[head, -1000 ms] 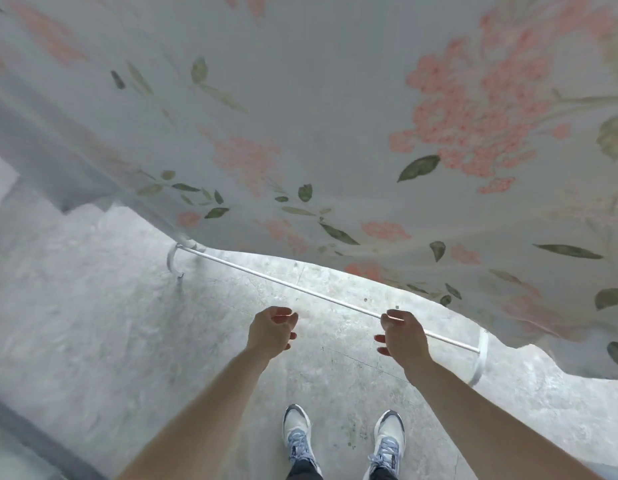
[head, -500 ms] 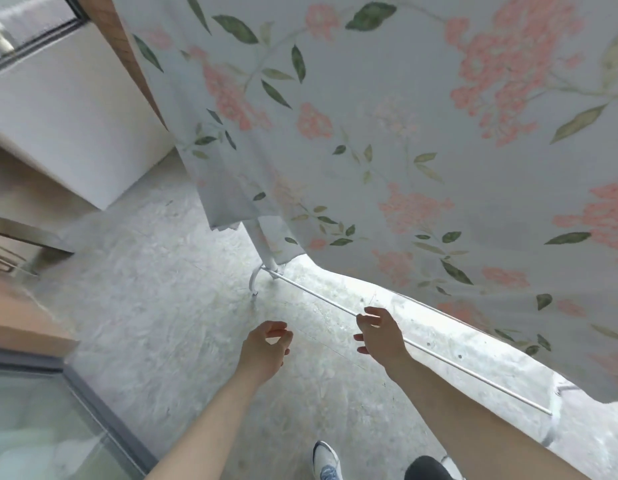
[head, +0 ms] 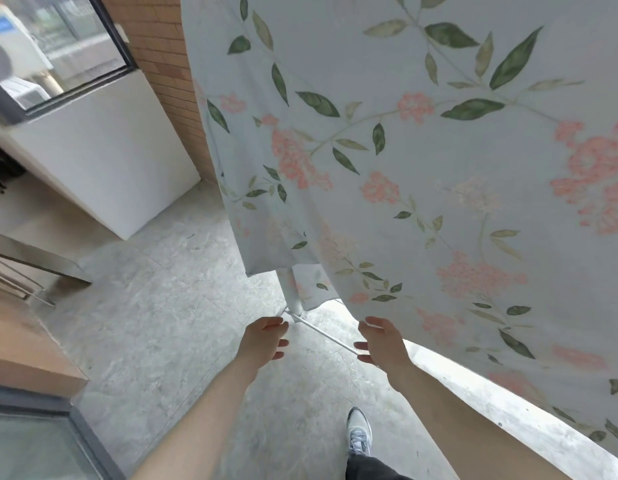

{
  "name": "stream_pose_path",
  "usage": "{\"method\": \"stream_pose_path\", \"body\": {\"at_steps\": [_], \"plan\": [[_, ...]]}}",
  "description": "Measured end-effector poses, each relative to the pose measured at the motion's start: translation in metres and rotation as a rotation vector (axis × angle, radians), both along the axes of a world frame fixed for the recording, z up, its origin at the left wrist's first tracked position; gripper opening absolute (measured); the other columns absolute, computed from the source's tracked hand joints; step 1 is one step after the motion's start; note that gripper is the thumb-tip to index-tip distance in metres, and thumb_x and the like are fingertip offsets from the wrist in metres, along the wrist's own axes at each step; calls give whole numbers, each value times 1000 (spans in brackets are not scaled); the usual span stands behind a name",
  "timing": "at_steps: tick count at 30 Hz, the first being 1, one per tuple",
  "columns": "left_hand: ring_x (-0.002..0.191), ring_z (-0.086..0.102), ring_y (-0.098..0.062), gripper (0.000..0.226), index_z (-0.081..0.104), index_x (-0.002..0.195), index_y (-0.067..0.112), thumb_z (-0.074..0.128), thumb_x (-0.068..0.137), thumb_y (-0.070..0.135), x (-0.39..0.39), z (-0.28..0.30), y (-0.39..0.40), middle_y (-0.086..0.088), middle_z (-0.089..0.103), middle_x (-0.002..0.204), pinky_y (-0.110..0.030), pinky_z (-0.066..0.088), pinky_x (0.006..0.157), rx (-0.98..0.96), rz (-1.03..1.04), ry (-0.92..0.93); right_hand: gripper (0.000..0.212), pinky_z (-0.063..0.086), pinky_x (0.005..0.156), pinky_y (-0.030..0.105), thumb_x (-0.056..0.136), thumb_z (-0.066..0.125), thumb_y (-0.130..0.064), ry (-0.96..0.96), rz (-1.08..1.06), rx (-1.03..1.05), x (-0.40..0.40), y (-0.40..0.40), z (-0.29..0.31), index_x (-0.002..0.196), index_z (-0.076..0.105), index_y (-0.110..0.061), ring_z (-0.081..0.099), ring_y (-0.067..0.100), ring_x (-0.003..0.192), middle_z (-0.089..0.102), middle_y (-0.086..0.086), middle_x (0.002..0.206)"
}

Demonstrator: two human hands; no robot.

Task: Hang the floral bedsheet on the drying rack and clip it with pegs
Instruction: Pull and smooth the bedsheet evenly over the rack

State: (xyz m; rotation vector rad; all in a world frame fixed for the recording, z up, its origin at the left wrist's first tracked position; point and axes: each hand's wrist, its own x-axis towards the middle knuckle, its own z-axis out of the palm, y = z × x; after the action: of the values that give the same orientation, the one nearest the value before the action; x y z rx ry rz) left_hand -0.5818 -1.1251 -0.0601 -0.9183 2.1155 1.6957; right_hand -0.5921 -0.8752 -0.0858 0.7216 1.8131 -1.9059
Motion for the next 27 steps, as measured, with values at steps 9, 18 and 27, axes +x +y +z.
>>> {"method": "stream_pose_path", "body": {"at_steps": [9, 18, 27], "plan": [[90, 76, -22, 20, 68, 114, 14, 72, 96, 23, -115, -5, -53, -5, 72, 111, -33, 64, 69, 65, 119, -19, 36, 63, 81, 45, 98, 68, -26, -55, 67, -32, -120, -67, -12, 130, 55, -15, 73, 26, 89, 63, 2, 112], [92, 75, -20, 34, 64, 125, 12, 74, 95, 24, -200, -44, -105, -2, 70, 111, -31, 61, 62, 190, 233, -166, 40, 65, 76, 41, 99, 69, -29, -169, 9, -1, -201, -120, -45, 133, 57, -13, 74, 31, 101, 66, 3, 117], [92, 74, -21, 35, 63, 122, 9, 75, 94, 27, -289, -129, -170, -4, 65, 111, -33, 62, 64, 328, 190, -334, 53, 65, 65, 33, 100, 67, -34, -254, -225, -26, -276, -197, -117, 145, 50, -13, 75, 23, 91, 62, 6, 134]]}}
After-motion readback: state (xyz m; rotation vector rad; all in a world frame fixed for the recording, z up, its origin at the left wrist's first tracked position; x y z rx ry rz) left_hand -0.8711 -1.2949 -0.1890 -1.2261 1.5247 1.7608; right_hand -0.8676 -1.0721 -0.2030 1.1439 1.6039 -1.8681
